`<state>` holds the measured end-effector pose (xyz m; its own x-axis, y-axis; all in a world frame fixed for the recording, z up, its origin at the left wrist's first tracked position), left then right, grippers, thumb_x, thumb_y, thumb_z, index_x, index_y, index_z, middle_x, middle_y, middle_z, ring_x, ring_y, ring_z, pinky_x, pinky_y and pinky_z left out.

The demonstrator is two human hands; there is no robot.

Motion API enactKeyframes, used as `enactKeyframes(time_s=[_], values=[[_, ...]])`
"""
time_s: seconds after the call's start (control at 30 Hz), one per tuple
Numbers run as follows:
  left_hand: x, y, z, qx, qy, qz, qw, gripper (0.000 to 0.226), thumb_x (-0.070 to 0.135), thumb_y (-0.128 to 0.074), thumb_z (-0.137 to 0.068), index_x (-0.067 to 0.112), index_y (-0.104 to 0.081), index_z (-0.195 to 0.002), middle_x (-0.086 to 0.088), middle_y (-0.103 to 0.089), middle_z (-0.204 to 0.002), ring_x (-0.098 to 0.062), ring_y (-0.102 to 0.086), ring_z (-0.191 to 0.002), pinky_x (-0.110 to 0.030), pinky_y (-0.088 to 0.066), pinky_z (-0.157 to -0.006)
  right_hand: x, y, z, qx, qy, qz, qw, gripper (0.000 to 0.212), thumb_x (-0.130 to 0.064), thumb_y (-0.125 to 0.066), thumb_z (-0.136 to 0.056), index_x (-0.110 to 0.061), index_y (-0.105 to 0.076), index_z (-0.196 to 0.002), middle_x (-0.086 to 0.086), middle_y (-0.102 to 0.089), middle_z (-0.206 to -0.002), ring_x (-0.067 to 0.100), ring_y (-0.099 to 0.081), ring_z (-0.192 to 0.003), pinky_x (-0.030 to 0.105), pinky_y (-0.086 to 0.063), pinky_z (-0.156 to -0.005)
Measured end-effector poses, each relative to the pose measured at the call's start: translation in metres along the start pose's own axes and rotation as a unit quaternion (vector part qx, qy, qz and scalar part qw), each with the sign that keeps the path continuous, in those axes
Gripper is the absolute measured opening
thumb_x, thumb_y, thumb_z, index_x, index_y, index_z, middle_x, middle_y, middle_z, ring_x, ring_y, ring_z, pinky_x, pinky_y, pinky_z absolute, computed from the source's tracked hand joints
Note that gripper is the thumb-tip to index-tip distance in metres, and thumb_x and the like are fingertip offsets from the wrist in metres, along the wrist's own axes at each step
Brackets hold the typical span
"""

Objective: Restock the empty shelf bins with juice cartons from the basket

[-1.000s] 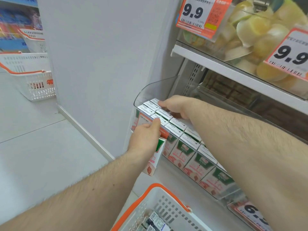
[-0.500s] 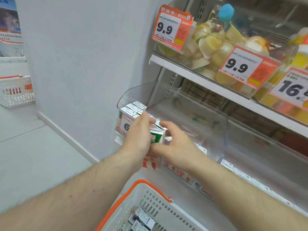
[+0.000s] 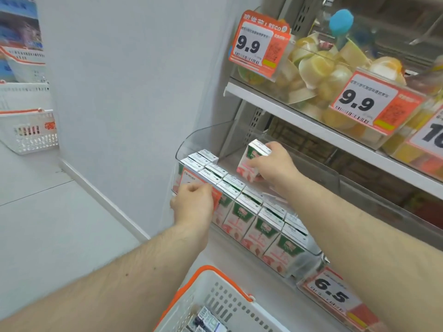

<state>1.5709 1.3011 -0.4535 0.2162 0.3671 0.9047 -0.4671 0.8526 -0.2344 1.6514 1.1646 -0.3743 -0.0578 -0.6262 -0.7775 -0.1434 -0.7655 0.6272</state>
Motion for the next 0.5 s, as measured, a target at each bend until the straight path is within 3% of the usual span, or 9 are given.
enactKeyframes(time_s=[0.1, 0.23, 0.37, 0.5], values=[[-0.004, -0.006, -0.006, 0.008, 0.009, -0.01, 1.0, 0.025, 0.027, -0.061, -0.083, 0.021, -0.054, -0.106, -0.001, -0.044, -0.126, -0.014, -0.057, -0.076, -0.029, -0.045, -0.062, 0.011, -0.029, -0.034, -0.106, -0.043, 0.029, 0.993, 0.023, -0.009, -0.071, -0.084, -0.013, -0.058, -0.103, 0.006, -0.065, -0.092, 0.019, -0.064, -0.077, 0.029, -0.055, -0.061], [-0.01, -0.009, -0.012, -0.019, 0.003, -0.026, 0.999, 0.044, 0.036, -0.07, -0.082, 0.029, -0.038, -0.112, 0.003, -0.034, -0.124, -0.013, -0.057, -0.089, -0.041, -0.055, -0.084, 0.015, -0.049, -0.05, -0.188, -0.106, 0.085, 0.973, 0.017, -0.012, -0.06, -0.086, -0.008, -0.062, -0.102, 0.009, -0.063, -0.093, 0.021, -0.058, -0.077, 0.028, -0.045, -0.064], [-0.012, -0.01, -0.016, -0.021, -0.012, -0.032, 0.999, 0.043, 0.034, -0.07, -0.083, 0.028, -0.038, -0.112, 0.005, -0.032, -0.12, -0.009, -0.058, -0.076, -0.03, -0.053, -0.069, 0.02, -0.055, -0.057, -0.268, -0.177, -0.044, 0.946, 0.027, -0.015, -0.05, -0.075, -0.006, -0.059, -0.099, 0.014, -0.063, -0.09, 0.028, -0.06, -0.076, 0.039, -0.051, -0.074], [-0.015, -0.012, -0.016, -0.021, -0.015, -0.03, 0.999, 0.043, 0.038, -0.068, -0.085, 0.03, -0.036, -0.114, 0.006, -0.031, -0.121, -0.004, -0.052, -0.077, -0.026, -0.048, -0.064, 0.016, -0.059, -0.06, -0.264, -0.189, -0.099, 0.941, 0.022, -0.017, -0.046, -0.089, -0.005, -0.06, -0.1, 0.012, -0.065, -0.086, 0.026, -0.063, -0.064, 0.034, -0.055, -0.065]])
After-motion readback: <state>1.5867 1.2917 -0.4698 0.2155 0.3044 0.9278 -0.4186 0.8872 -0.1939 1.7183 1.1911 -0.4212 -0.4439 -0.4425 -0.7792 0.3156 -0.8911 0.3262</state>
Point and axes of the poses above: each hand's wrist, its own z-axis away from the middle knuckle, its own y-axis out of the back of the hand, x = y × z, the point moved 1 cm from there along -z, towards the middle knuckle
